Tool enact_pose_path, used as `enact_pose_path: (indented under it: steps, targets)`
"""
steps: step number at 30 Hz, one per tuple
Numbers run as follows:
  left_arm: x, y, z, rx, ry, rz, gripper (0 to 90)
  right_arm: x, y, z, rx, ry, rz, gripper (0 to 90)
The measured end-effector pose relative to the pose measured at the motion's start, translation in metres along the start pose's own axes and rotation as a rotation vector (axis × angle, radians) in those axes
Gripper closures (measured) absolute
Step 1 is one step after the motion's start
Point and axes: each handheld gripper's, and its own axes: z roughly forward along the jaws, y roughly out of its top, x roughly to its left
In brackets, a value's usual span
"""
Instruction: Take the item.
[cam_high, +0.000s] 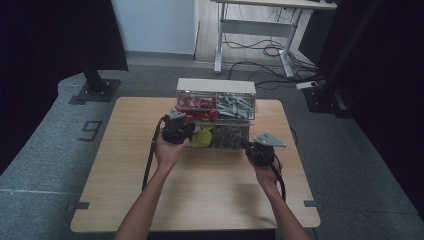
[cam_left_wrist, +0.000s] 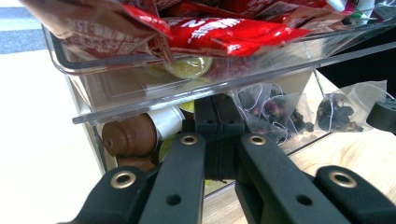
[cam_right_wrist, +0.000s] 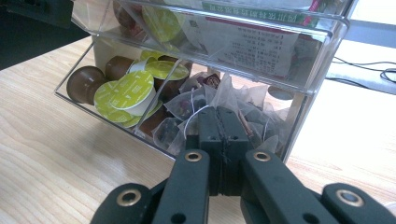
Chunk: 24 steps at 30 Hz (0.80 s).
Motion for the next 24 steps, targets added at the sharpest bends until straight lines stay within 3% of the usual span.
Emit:
enact_pose_path:
  steps: [24]
  targets:
    - [0.001, 0.0, 0.0, -0.002, -0.01, -0.01, 90.0, -0.017, -0.002, -0.018, -0.028, -0.017, 0.03, 89.3]
